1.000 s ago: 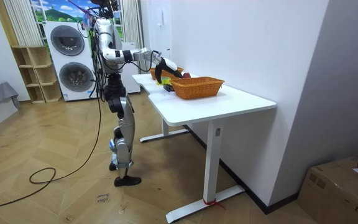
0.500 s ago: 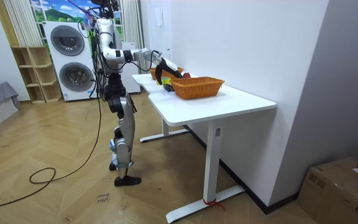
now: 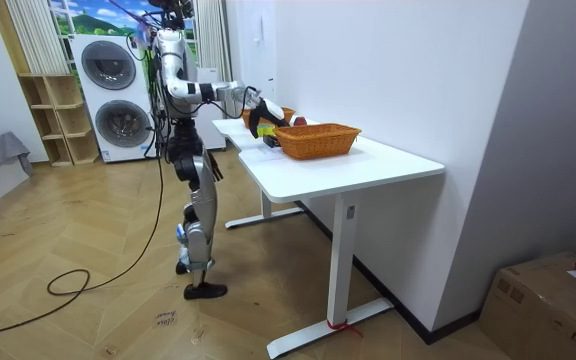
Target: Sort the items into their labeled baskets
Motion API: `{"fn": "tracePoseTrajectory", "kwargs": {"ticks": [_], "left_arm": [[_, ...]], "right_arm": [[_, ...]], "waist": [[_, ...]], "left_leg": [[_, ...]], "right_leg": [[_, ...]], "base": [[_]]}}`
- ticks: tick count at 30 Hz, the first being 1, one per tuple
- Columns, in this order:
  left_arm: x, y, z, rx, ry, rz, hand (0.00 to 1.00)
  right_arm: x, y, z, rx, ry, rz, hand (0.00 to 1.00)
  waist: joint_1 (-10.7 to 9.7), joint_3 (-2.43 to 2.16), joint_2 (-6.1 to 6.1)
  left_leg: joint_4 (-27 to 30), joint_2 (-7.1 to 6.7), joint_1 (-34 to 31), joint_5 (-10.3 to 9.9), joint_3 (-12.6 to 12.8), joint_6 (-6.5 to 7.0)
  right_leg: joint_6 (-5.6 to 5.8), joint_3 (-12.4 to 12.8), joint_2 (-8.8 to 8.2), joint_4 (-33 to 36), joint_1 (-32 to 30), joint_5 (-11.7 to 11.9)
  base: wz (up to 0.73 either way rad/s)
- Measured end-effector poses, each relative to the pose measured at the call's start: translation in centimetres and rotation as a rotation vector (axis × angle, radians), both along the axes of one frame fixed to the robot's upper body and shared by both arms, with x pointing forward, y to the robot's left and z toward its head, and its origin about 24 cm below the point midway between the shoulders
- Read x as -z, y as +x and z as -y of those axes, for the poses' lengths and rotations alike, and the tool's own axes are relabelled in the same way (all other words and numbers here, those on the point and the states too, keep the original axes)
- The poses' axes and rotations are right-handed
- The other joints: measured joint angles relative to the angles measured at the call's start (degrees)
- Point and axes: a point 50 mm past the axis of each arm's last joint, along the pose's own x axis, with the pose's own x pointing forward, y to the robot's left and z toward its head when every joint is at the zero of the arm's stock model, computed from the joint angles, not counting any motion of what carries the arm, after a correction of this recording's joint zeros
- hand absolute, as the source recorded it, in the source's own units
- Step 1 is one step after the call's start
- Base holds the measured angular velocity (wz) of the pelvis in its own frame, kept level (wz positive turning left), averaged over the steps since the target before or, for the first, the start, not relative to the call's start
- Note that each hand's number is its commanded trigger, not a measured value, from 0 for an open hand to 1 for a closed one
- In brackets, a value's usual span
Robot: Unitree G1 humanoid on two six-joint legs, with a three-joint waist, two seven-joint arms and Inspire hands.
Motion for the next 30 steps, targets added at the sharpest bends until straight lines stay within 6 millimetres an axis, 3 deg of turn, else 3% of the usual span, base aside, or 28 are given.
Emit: {"fn": "tracePoseTrajectory", "kwargs": {"ticks": [9,20,30], "left_arm": [[0.2,0.1,0.8,0.039,-0.001,-0.007,0.0],[0.0,0.2,0.2,0.034,0.009,0.005,0.0],[-0.1,0.3,0.1,0.025,0.012,0.019,0.0]], "right_arm": [[-0.7,0.0,-0.6,-0.017,0.014,0.034,0.0],[-0.3,-0.1,-1.6,-0.05,0.006,0.02,0.0],[0.9,-0.1,-1.4,-0.039,-0.102,-0.015,0.0]], "waist": [[-0.03,-0.42,1.39],[0.26,-0.46,0.08],[1.21,-0.01,-0.34]], "left_leg": [[0.0,0.04,-0.38,0.03,0.01,-0.05],[-0.13,0.03,-0.51,0.04,0.25,-0.05],[-0.15,0.01,-0.41,0.05,-0.03,-0.03]], "right_leg": [[0.0,-0.01,0.03,0.03,-0.19,0.0],[-0.02,0.13,0.04,0.14,-0.48,0.01],[0.02,-0.29,-0.09,0.04,-0.23,0.04]], "base": [[0.0],[0.0],[0.01]]}}
